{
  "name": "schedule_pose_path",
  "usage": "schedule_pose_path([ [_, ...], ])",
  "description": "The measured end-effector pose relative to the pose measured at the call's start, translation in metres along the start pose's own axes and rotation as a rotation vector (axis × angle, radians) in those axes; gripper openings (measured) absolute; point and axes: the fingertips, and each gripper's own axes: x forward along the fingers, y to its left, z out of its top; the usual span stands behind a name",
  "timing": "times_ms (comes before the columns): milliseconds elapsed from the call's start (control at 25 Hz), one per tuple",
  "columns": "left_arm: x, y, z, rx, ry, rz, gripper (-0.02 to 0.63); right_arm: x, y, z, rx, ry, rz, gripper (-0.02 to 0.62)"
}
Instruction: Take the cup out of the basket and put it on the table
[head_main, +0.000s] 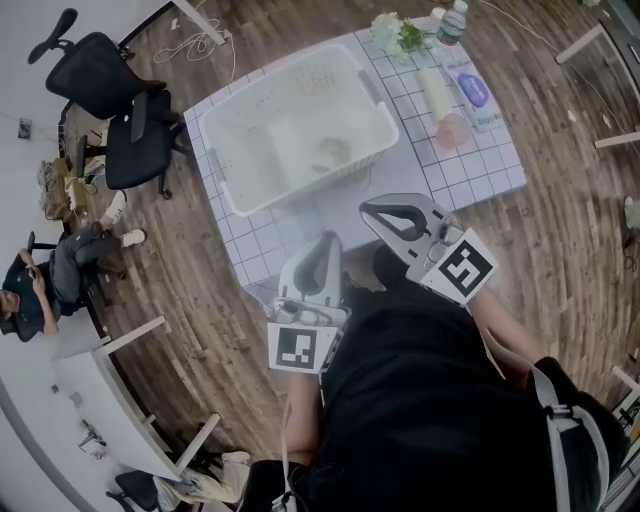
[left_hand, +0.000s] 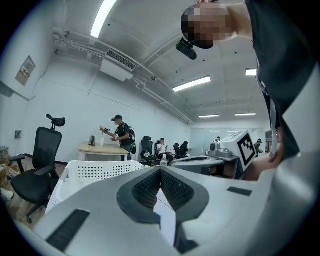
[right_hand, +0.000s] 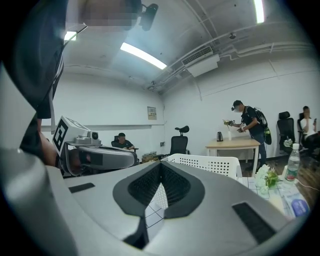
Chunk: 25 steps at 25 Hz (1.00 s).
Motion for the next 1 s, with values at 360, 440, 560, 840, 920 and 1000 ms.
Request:
schedule_pose_path([
  [360, 0.033, -0.003, 0.008, 0.009, 0.011, 0.057, 0.009, -0.004, -0.032, -0.001, 0.015, 0.0, 0.058, 0.015],
  [440, 0.036, -0.004, 0.009, 0.004, 0.013, 0.06, 0.009, -0.005, -0.034, -0.002, 0.019, 0.001, 0.072, 0.015],
  [560, 0.04, -0.004, 0.008, 0.0, 0.024, 0.067, 0.009, -0.003, -0.036, -0.004, 0.035, 0.003, 0.082, 0.015],
  [840, 0.04, 0.009, 0.008, -0.006, 0.042, 0.087, 0.009, 0.011, -0.035, -0.01, 0.053, 0.017, 0.107, 0.015],
  [920, 0.04, 0.015, 0.006, -0.024, 0.044, 0.092, 0.009, 0.015, -0.035, -0.009, 0.05, 0.014, 0.112, 0.015],
  [1000, 0.04, 0.021, 0.005, -0.014, 0.043, 0.083, 0.009, 0.021, -0.035, -0.007, 0.048, 0.007, 0.109, 0.015],
])
